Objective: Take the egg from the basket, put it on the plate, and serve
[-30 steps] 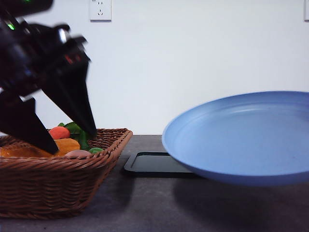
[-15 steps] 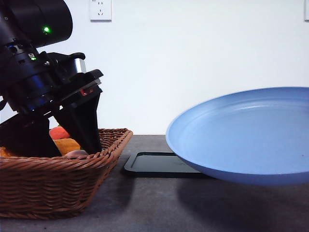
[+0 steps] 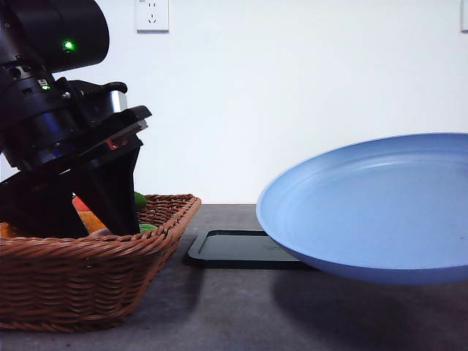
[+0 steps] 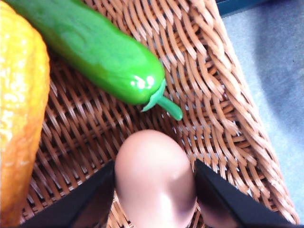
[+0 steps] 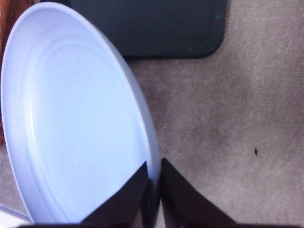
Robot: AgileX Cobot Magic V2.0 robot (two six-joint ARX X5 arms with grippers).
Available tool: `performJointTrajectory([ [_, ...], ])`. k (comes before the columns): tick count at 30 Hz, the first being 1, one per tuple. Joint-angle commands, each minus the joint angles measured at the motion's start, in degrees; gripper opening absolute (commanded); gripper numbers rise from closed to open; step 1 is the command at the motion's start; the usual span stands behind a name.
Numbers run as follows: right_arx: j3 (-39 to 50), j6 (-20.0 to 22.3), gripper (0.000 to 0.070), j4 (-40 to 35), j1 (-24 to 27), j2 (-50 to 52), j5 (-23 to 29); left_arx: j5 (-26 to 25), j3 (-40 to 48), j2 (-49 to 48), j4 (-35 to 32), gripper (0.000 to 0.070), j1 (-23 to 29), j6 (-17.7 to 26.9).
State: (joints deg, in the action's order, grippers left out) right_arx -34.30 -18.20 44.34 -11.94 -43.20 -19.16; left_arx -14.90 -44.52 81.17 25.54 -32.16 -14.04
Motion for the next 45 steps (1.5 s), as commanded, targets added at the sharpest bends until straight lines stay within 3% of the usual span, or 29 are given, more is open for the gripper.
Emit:
performJointTrajectory([
  [1, -0.2, 0.2, 0.0000, -0.6, -0.1, -0.1, 0.0, 0.2, -0.6, 0.9, 1.0, 0.0233, -0.5, 1.2],
  [9, -0.2, -1.3, 0.0000, -0.5, -0.1, -0.2, -0.9, 0.0, -7.9, 0.8, 12.5, 0.0220, -0.5, 4.5],
  [13, -0.2, -2.5, 0.0000, -0.8, -0.1, -0.8, -5.4, -2.3, -13.9, 0.8, 16.5, 0.0220, -1.0, 4.9],
  [19, -0.2, -2.4, 0.0000, -1.1, -0.1, -5.0, -13.2, -10.5, -20.3, 0.8, 14.4, 0.0221, -4.7, 4.8],
  [23, -0.2, -2.1, 0.0000, -1.6, -0.3, -8.9, -16.7, -10.8, -20.9, 0.8, 9.7, 0.0221, -9.9, 6.2],
  [26, -0.2, -1.9, 0.0000, -2.6, -0.3, -10.9, -18.5, -8.5, -20.9, 1.1, 7.4, 0.0222, -14.1, 8.3],
  [35, -0.2, -1.7, 0.0000, -4.0, -0.3, -12.4, -20.1, 6.9, -20.9, 3.3, 5.2, 0.0224, -24.1, 16.8],
  [38, -0.2, -1.7, 0.0000, -4.0, -0.3, -12.4, -20.1, 8.5, -20.9, 4.0, 4.1, 0.0226, -25.5, 19.0],
  [45, -0.2, -1.7, 0.0000, -4.0, -0.3, -12.4, -20.1, 8.5, -20.9, 6.4, 2.7, 0.0277, -26.1, 19.0],
])
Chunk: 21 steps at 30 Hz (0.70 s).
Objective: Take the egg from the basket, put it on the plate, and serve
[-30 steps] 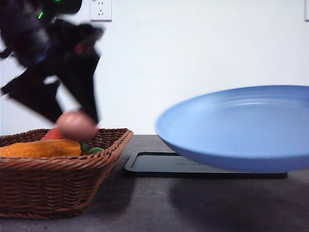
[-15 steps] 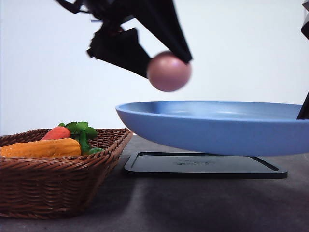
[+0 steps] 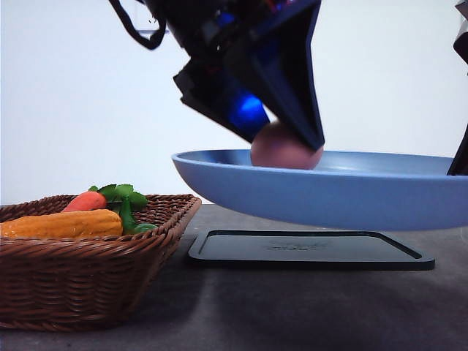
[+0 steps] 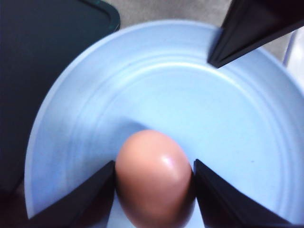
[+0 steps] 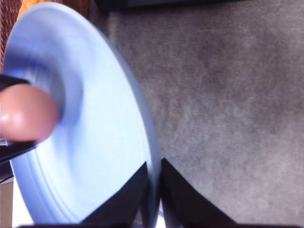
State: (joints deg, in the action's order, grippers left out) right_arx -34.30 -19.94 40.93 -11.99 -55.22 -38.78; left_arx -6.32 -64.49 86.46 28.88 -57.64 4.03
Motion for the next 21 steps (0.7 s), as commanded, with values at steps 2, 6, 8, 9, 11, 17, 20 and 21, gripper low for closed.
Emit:
performJointTrajectory([
  [2, -0.2, 0.0, 0.0000, -0.6, -0.3, -0.4, -0.5, 0.0, -0.9, 1.5, -0.6, 0.0295, -0.8, 0.9],
  [6, -0.2, 0.0, 0.0000, -0.6, -0.3, -0.4, -0.5, 0.0, -0.9, 1.6, -0.6, 0.0343, -0.8, 0.8],
  [8, -0.2, 0.0, 0.0000, -0.6, -0.3, -0.4, -0.5, 0.0, -0.9, 1.6, -0.6, 0.0382, -0.8, 0.0],
  [9, -0.2, 0.0, 0.0000, -0.6, -0.3, -0.5, -0.5, 0.0, -0.9, 1.6, -0.7, 0.0404, -0.9, -0.8],
  [11, -0.2, 0.0, 0.0000, -0.6, -0.2, -0.5, -0.4, 0.0, -1.0, 1.5, -1.1, 0.0437, -0.9, -2.9],
  [17, -0.3, -0.2, 0.0000, -2.2, 0.5, -2.6, -0.2, 0.0, -2.4, 0.5, -2.2, 0.0443, -0.9, -4.4],
  [20, -0.3, -0.1, 0.0000, -3.9, 2.2, -5.5, -0.3, 0.0, -2.8, -1.4, -2.3, 0.0442, -0.9, -4.8],
  [21, -0.4, 0.0, 0.0000, -4.5, 2.8, -6.6, -0.4, 0.0, -2.8, -2.4, -2.2, 0.0442, -0.9, -4.9],
])
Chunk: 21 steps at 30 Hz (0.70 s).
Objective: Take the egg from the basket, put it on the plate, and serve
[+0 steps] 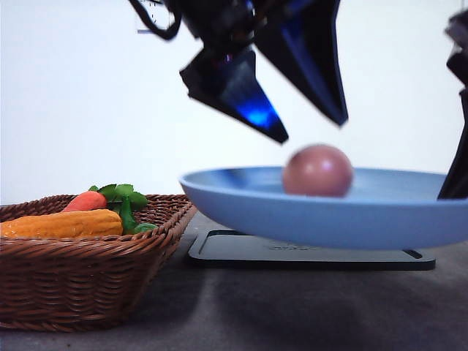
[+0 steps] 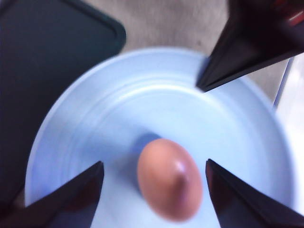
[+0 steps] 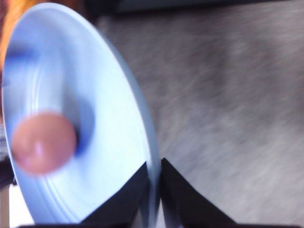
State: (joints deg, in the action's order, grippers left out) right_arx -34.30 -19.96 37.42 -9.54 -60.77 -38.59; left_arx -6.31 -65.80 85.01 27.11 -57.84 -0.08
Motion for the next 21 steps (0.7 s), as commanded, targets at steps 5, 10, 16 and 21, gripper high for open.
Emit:
performJointTrajectory([
  [5, -2.7, 2.3, 0.0000, -2.6, 3.5, -8.0, -0.6, 0.0, -1.5, -7.6, 0.8, 0.0425, -0.7, -1.1],
  [10, -8.1, 4.6, 0.0000, -3.2, 7.0, -16.3, -0.6, 1.3, -1.5, -16.6, 3.1, 0.0407, -0.7, -1.1],
  [16, -16.9, 5.5, 0.0000, -3.6, 8.3, -26.5, -0.4, 6.4, -1.5, -26.5, 7.0, 0.0407, -0.6, -1.1],
  [21, -25.0, 5.3, 0.0000, -4.2, 8.3, -35.2, -0.4, 12.1, -1.5, -32.9, 9.6, 0.0407, -0.6, -1.1],
])
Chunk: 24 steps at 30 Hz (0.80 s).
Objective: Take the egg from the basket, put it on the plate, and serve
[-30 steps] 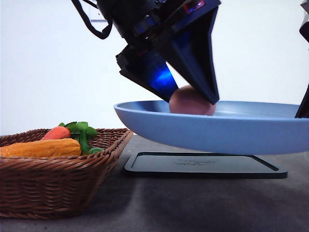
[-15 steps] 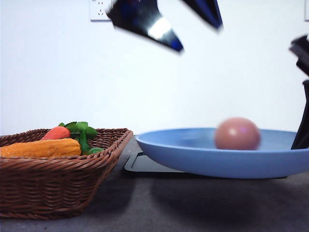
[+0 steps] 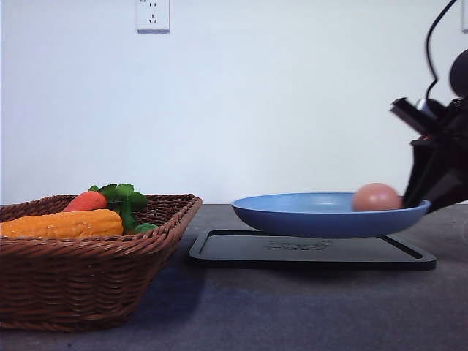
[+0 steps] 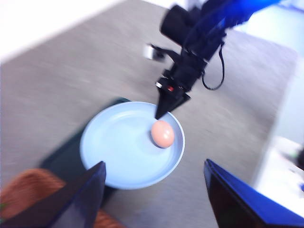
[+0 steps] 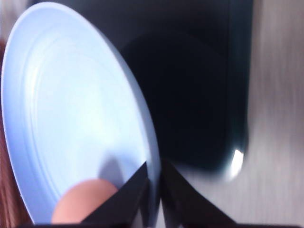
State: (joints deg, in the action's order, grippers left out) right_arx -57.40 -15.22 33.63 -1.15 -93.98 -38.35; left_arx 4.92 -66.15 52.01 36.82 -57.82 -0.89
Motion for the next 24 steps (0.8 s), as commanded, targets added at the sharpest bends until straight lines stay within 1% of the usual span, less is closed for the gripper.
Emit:
performJointTrajectory([
  [1, -3.5, 0.4, 0.0000, -0.4, -0.1, -3.7, -0.6, 2.0, -1.1, -0.8, 0.3, 0.0407, -0.6, -0.3],
  [4, -8.3, -0.1, 0.0000, -0.4, -0.1, -8.7, -0.6, 5.8, -1.1, -3.0, 1.3, 0.0407, -0.6, -0.3],
  [6, -10.8, -0.7, 0.0000, -0.5, -0.1, -11.4, -0.6, 7.1, -1.1, -3.8, 1.5, 0.0407, -0.6, -0.3],
  [10, -14.3, -0.9, 0.0000, -0.5, -0.2, -15.4, -0.7, 7.4, -1.1, -4.2, 1.5, 0.0407, -0.6, -0.2],
  [14, -15.3, -0.8, 0.0000, -0.8, -0.2, -17.0, -0.3, 7.4, -1.1, -4.0, 1.4, 0.0407, -0.6, -0.2],
  [17, -15.3, -0.8, 0.0011, -0.9, -0.3, -17.0, 2.6, 7.4, -1.1, -3.8, 1.3, 0.0407, -0.6, -0.2],
  [18, -15.3, -0.7, 0.0043, -1.0, -0.3, -17.0, 2.9, 7.4, -1.1, -3.7, 1.3, 0.0407, -0.6, -0.2],
  [22, -15.3, 0.2, 0.0216, -0.9, -0.3, -17.0, 3.0, 7.6, -1.1, -3.7, 1.3, 0.0407, -0.6, -0.2],
  [24, -15.4, 1.0, 0.0235, -1.0, -0.3, -17.0, 2.9, 7.8, -1.1, -3.7, 1.3, 0.0407, -0.5, -0.2],
])
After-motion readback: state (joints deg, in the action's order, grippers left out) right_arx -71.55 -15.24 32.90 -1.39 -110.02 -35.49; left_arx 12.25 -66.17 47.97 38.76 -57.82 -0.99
